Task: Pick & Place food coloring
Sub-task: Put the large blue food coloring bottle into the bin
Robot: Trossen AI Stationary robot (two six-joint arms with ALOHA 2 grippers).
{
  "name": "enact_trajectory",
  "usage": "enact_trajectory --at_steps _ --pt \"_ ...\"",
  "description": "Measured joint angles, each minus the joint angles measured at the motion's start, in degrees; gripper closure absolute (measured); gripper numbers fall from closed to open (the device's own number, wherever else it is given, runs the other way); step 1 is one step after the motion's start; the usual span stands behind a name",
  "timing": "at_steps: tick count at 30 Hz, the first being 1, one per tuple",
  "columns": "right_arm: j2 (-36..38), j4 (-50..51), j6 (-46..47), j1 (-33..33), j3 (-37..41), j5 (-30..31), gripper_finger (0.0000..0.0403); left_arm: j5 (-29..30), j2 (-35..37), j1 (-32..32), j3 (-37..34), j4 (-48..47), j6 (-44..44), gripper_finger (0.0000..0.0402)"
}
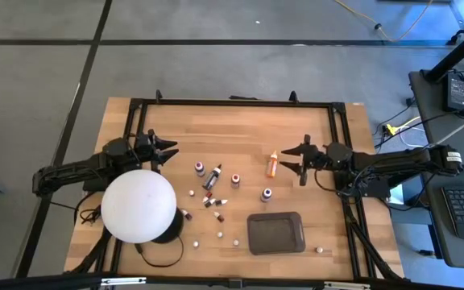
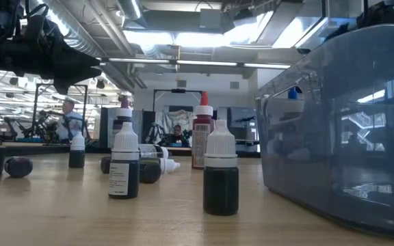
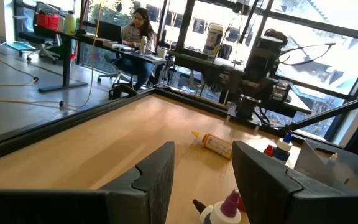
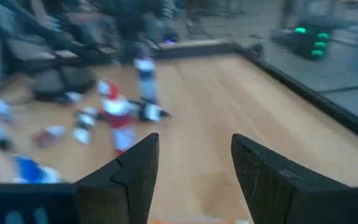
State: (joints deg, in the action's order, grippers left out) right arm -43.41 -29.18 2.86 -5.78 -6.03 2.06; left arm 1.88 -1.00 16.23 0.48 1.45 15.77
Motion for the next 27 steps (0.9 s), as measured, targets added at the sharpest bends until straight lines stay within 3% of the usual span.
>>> enact_trajectory --at_steps 7,10,14,17,27 --pt "-2.40 2.97 -8.57 7.06 -12.06 -0.48 0.0199 0.01 -0.02 0.00 0.01 0.00 0.00 0.0245" --pt "-5.89 16.59 -11.00 10.55 -22.32 0.55 0.0199 0.01 0.00 0.00 0.01 0.00 0.00 0.0245" --pt "-13.61 39.13 -10.59 15.49 -36.06 7.83 0.0199 -0.01 -0.01 0.00 -0.01 0.00 0.02 0.0245" --pt "-20.23 50.65 -8.72 18.30 -42.91 11.78 0.0199 -0.01 0.00 0.00 -0.01 0.00 0.02 0.0245" --pt "-37.00 62.63 -5.14 22.57 -55.62 11.06 0.0199 0.01 -0.02 0.00 0.00 0.03 0.01 0.0245"
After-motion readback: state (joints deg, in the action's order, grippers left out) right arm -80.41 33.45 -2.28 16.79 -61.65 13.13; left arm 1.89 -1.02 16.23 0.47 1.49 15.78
